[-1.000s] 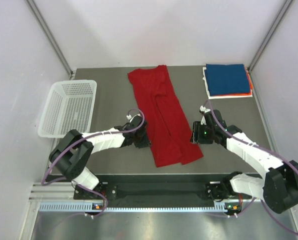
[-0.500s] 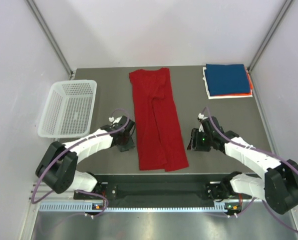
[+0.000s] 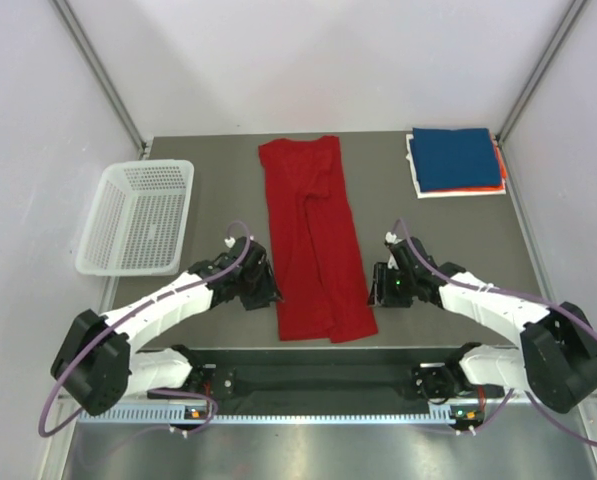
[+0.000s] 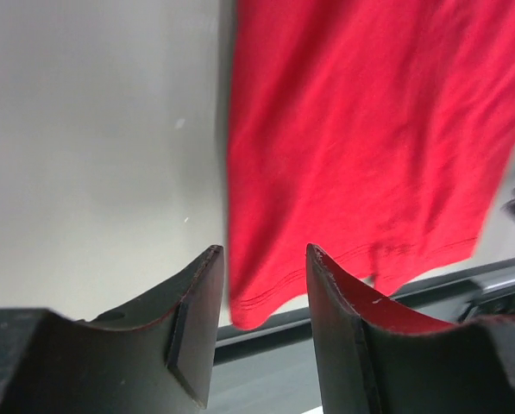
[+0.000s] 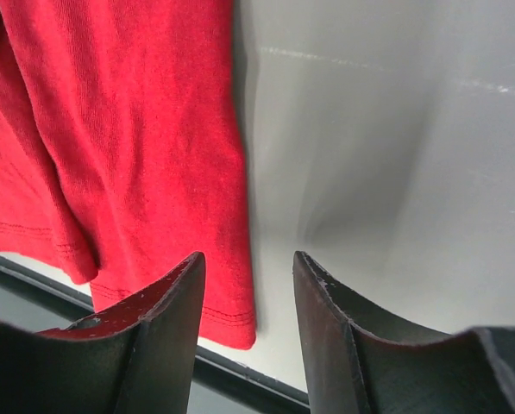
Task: Fold and stack the t-shirts
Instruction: Fold the tshirt
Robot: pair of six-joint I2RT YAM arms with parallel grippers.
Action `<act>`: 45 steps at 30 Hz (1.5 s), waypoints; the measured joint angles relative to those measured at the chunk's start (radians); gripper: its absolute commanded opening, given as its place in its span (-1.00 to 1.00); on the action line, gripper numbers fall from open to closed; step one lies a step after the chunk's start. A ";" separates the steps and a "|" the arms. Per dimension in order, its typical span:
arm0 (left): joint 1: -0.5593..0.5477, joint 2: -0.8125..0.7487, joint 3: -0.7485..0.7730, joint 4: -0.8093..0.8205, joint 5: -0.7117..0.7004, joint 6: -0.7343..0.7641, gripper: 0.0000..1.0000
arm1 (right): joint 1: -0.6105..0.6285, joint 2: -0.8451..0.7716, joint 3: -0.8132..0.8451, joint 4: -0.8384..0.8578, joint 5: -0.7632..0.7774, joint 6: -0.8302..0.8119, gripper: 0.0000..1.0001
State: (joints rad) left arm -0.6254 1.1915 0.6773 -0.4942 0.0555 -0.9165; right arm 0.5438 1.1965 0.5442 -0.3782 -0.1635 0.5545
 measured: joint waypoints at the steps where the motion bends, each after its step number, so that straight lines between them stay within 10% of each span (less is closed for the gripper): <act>1: -0.009 0.008 -0.013 0.005 0.009 -0.003 -0.05 | 0.002 0.006 0.000 0.003 0.000 0.000 -0.09; 11: -0.113 0.052 -0.124 0.065 0.035 -0.076 -0.08 | 0.024 0.029 -0.014 0.067 -0.004 0.015 -0.12; 18: -0.140 0.080 -0.125 0.076 0.008 -0.108 -0.95 | 0.048 0.031 -0.047 0.117 -0.003 0.053 -0.44; 22: -0.142 0.060 -0.113 0.008 -0.063 -0.108 -0.91 | 0.093 0.017 -0.087 0.159 0.002 0.096 -0.97; 28: -0.142 0.032 -0.091 -0.117 -0.159 -0.114 -0.58 | 0.178 -0.019 -0.141 0.224 0.031 0.193 -1.00; 32: -0.142 0.021 -0.052 -0.225 -0.230 -0.123 -0.27 | 0.217 -0.063 -0.173 0.233 0.064 0.248 -0.82; 45: -0.225 0.050 0.060 -0.200 -0.195 -0.040 -0.17 | 0.275 -0.105 -0.150 0.139 0.130 0.291 -0.42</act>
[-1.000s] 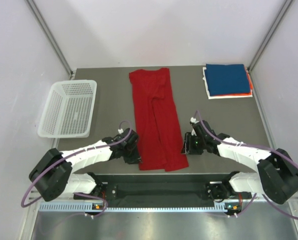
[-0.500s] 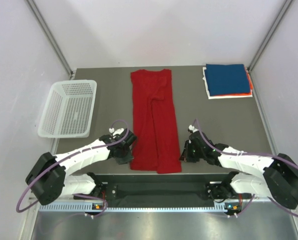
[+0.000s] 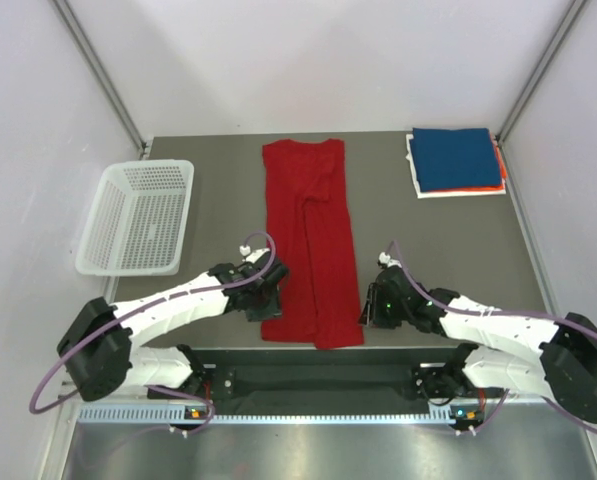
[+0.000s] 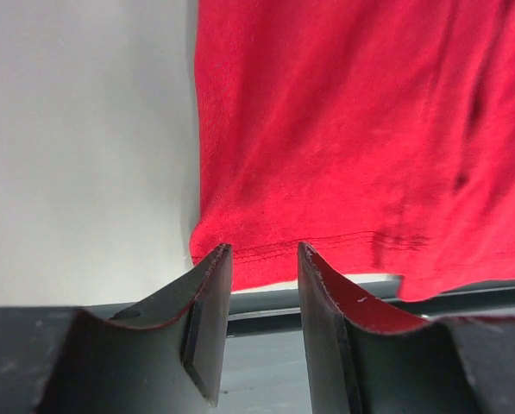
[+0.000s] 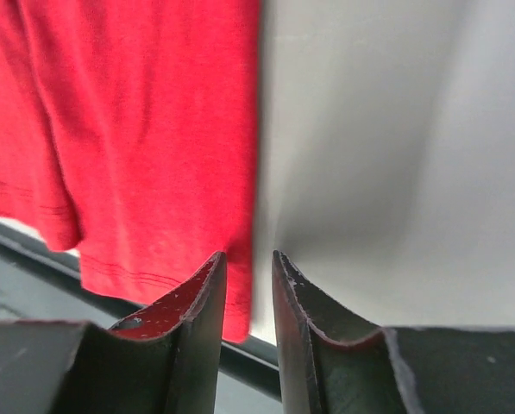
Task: Fold and stack the t-shirts
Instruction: Fold the tshirt
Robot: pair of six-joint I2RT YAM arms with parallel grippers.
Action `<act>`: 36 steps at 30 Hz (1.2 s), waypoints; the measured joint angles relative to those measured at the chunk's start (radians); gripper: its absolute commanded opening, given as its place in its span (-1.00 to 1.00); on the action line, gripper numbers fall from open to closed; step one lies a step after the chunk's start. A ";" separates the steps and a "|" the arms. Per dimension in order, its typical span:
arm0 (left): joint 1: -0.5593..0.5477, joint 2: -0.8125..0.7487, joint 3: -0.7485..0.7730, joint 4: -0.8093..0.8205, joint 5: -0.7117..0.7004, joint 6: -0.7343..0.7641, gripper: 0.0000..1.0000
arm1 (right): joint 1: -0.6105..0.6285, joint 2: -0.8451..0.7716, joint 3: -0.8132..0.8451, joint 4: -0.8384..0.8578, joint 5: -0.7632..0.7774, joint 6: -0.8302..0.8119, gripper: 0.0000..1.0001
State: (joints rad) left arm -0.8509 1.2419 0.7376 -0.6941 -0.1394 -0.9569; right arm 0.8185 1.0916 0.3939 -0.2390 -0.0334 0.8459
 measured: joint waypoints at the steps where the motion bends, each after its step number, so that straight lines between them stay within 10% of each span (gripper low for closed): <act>1: -0.006 0.019 0.000 0.003 0.005 0.003 -0.16 | 0.002 -0.005 0.007 -0.019 0.013 -0.004 -0.42; 36: 0.079 -0.175 -0.211 0.061 0.012 -0.041 -0.21 | 0.347 0.475 0.435 -0.032 0.144 0.094 -0.29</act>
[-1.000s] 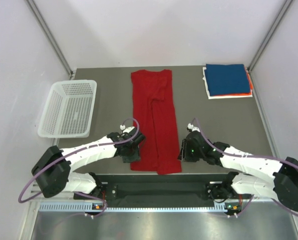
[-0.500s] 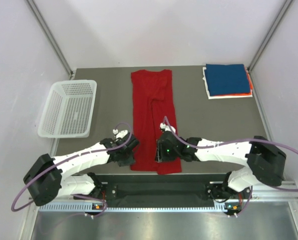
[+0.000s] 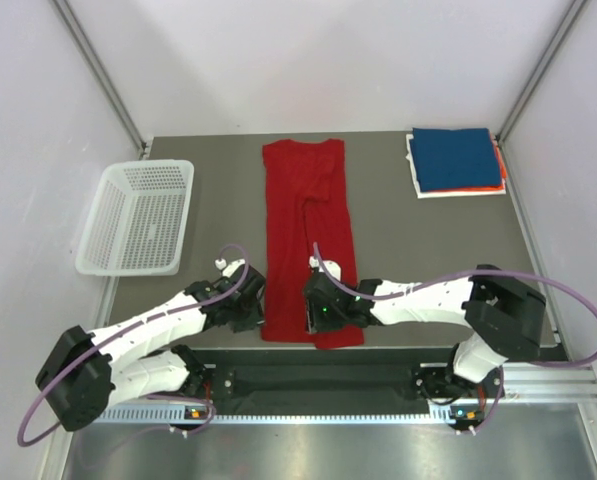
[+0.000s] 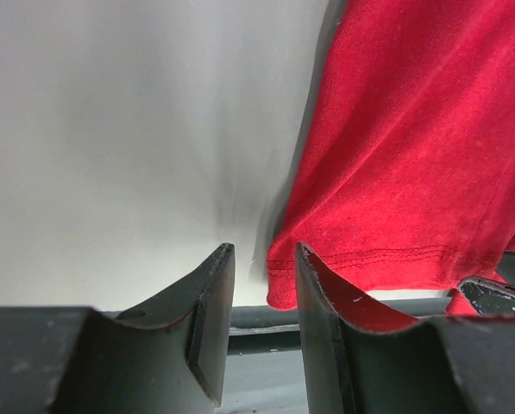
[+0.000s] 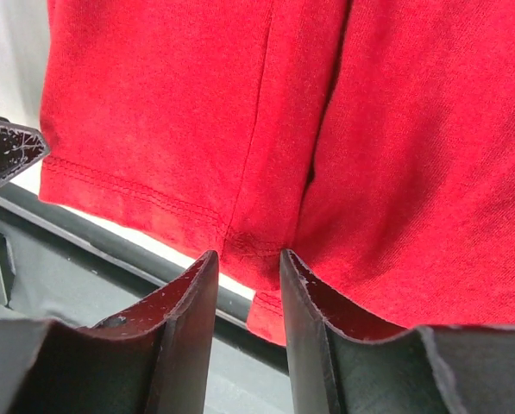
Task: Fold and stack the t-shirts
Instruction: Fold the tshirt
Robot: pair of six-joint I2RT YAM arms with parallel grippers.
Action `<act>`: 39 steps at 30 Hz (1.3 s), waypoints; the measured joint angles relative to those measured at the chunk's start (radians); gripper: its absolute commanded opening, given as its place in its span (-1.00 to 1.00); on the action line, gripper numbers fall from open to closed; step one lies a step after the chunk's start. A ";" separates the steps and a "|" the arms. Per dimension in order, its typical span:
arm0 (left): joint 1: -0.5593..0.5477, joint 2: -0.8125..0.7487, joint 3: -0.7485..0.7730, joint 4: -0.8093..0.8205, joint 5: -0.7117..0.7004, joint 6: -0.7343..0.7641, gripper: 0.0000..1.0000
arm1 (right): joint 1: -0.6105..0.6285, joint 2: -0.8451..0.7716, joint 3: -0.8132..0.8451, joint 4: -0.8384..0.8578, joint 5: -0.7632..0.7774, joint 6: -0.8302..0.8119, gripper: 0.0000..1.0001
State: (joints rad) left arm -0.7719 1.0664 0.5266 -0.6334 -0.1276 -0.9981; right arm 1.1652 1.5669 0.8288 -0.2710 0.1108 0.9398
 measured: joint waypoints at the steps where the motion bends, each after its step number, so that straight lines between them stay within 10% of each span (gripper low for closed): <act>1: 0.000 0.002 0.000 0.000 0.000 0.005 -0.21 | 0.003 0.006 0.006 -0.006 0.003 0.002 -0.29; 6: 0.000 0.006 0.000 -0.001 -0.002 0.016 -0.21 | 0.009 0.028 0.032 -0.014 0.009 0.006 -1.00; 18: 0.033 0.033 0.051 -0.019 -0.006 0.047 -0.06 | 0.026 0.015 0.039 -0.015 0.011 0.050 -1.00; 30: 0.051 0.045 -0.026 0.058 0.163 0.046 0.01 | 0.033 -0.014 -0.023 -0.009 0.004 0.075 -0.30; 39: 0.052 0.037 -0.001 -0.004 0.113 0.051 0.06 | 0.022 -0.280 -0.112 -0.079 0.027 0.050 -0.18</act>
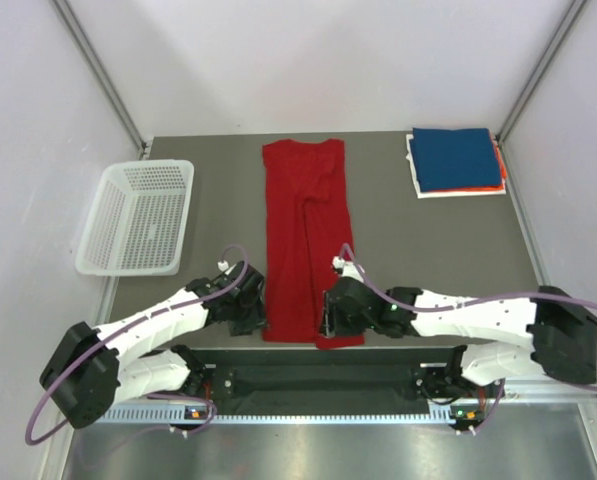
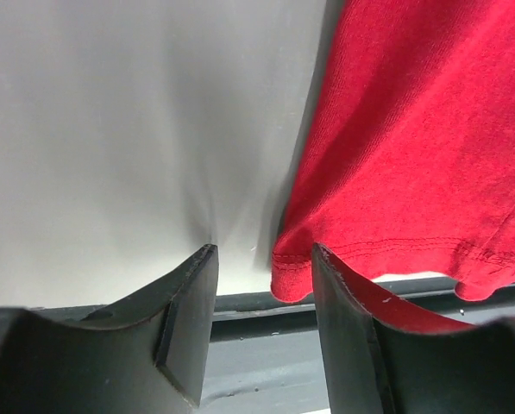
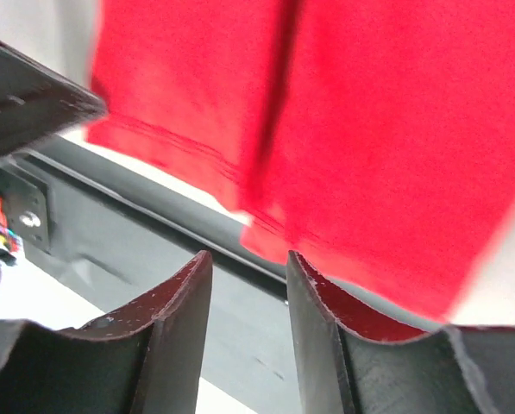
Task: Fold and stack the t-shirts
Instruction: Fold the tshirt
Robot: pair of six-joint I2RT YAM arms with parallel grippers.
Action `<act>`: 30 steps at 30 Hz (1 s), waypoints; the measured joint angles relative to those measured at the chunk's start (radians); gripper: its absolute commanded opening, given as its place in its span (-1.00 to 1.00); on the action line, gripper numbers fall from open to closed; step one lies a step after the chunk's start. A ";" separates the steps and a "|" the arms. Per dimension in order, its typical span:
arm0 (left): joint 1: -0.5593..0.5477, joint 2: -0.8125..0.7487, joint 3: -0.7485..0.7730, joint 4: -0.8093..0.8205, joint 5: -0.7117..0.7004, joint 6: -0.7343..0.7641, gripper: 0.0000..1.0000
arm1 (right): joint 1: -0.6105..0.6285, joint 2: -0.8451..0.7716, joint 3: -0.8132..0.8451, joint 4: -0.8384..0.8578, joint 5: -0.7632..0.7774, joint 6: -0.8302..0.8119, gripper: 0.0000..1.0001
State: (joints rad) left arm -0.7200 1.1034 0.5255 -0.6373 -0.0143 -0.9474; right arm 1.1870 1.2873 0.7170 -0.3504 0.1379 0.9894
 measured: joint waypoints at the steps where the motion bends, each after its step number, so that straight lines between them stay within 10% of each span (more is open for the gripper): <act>1: 0.000 0.001 0.000 0.000 0.004 0.001 0.06 | -0.007 -0.028 -0.024 -0.011 -0.001 0.002 -0.17; 10: 0.001 0.025 -0.020 0.056 0.088 -0.005 -0.05 | -0.129 -0.190 -0.216 -0.110 -0.004 0.010 -0.16; 20: 0.001 0.020 -0.038 0.064 0.076 -0.019 -0.96 | -0.143 -0.241 -0.293 -0.072 -0.024 0.049 -0.25; 30: 0.002 -0.014 -0.066 0.090 0.083 -0.027 -1.00 | -0.143 -0.246 -0.331 -0.013 -0.038 0.069 -1.00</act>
State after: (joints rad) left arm -0.7185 1.0897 0.4595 -0.5472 0.0685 -0.9745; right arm 1.0443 1.0412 0.3862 -0.3637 0.0998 1.0588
